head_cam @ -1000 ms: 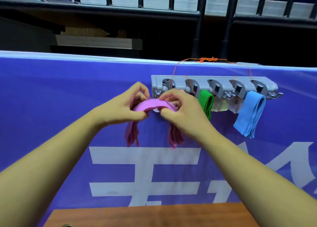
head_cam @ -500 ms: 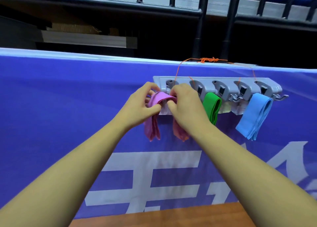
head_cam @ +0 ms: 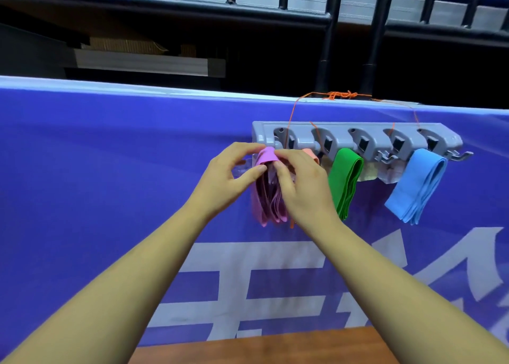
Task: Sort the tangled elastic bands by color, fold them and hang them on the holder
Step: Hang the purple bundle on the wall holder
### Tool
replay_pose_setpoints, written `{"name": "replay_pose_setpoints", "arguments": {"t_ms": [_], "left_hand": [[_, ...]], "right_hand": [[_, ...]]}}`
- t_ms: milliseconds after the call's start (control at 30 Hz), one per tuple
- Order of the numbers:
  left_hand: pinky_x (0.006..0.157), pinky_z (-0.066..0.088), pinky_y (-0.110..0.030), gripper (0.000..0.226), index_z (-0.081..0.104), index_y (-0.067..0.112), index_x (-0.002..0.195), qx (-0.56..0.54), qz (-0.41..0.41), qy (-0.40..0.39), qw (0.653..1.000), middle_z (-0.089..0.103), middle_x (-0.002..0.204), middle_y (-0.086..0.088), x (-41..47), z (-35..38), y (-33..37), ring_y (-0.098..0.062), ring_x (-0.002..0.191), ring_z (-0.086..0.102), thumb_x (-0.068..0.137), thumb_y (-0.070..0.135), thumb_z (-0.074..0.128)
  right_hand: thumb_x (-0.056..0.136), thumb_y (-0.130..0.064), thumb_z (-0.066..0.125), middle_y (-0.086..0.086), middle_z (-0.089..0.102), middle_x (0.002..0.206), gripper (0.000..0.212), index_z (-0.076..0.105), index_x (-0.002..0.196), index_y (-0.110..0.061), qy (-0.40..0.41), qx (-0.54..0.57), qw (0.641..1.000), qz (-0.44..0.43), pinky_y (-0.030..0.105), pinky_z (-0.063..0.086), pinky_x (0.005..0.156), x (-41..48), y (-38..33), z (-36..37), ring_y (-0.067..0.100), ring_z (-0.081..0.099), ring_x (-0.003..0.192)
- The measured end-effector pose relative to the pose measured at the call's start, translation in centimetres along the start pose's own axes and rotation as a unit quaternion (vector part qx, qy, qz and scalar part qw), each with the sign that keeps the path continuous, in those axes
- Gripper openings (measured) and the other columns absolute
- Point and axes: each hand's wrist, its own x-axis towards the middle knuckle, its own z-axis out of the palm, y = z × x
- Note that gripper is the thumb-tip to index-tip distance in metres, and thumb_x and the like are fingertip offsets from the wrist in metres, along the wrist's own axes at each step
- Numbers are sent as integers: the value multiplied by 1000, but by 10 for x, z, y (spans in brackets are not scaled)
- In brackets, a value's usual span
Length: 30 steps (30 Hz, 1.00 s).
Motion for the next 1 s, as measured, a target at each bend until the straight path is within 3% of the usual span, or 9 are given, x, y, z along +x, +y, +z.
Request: {"name": "replay_pose_setpoints", "arguments": {"t_ms": [167, 233, 333, 433, 533, 600, 700, 900, 1000], "left_hand": [[102, 47, -39, 28, 64, 23, 124, -32, -9, 35, 999, 62, 125, 11, -7, 12, 4, -14, 122, 56, 97, 22, 57], [102, 47, -36, 29, 65, 28, 124, -22, -15, 54, 998, 58, 125, 9, -9, 16, 2, -14, 122, 55, 97, 26, 58], [98, 45, -21, 29, 65, 31, 125, 12, -33, 73, 997, 52, 116, 5, -10, 18, 3, -9, 112, 55, 98, 30, 56], [91, 43, -13, 29, 65, 26, 126, 7, -27, 87, 996, 59, 114, 5, -10, 20, 11, -4, 109, 57, 99, 24, 55], [89, 47, -15, 29, 62, 22, 127, -23, -26, 89, 995, 63, 115, 3, -12, 23, 17, -4, 108, 60, 99, 21, 56], [91, 47, -17, 27, 64, 21, 124, 20, -6, 95, 995, 61, 117, 4, -13, 24, 16, -8, 110, 59, 98, 22, 57], [90, 45, -14, 25, 68, 21, 121, 44, -13, 120, 992, 59, 115, 6, -13, 24, 15, -9, 108, 58, 98, 22, 57], [93, 50, -24, 26, 66, 18, 123, 2, -21, 104, 994, 66, 116, 8, -18, 24, 18, -8, 108, 62, 98, 19, 58], [93, 51, -26, 24, 68, 17, 119, -11, -30, 126, 991, 69, 115, 8, -16, 24, 20, -8, 108, 63, 98, 16, 58]], "right_hand": [[96, -14, 57, -6, 68, 105, 25, 68, 119, -11, -1, 102, 992, 80, 1, 41, 80, -1, -6, -3, -15, 58, 90], [96, -18, 59, -8, 70, 109, 26, 67, 121, -13, -20, 135, 986, 94, 1, 42, 81, -3, -4, -3, -13, 61, 96], [98, -22, 55, -8, 70, 114, 27, 67, 122, -16, -24, 123, 989, 82, 5, 42, 88, -5, 0, -4, -6, 61, 104], [99, -18, 52, -6, 71, 112, 26, 70, 118, -15, 0, 91, 993, 74, 10, 43, 90, -4, 1, -3, 0, 59, 103], [99, -15, 51, -11, 69, 99, 24, 71, 111, -19, 25, 105, 990, 90, 19, 47, 88, -2, -2, -3, 9, 61, 100], [98, -15, 51, -13, 68, 97, 24, 72, 110, -20, 24, 104, 990, 88, 22, 48, 87, -2, -4, -3, 10, 62, 99], [96, -19, 57, -7, 70, 107, 25, 69, 118, -16, 6, 107, 991, 76, 15, 47, 89, -4, -4, -3, 3, 63, 99], [97, -15, 57, -6, 69, 109, 25, 70, 118, -13, 18, 135, 987, 85, -1, 38, 84, -6, 3, -1, -16, 56, 95], [99, -18, 54, -8, 70, 111, 26, 70, 118, -16, 20, 128, 989, 74, 3, 40, 88, -6, 4, -1, -9, 57, 102]]}}
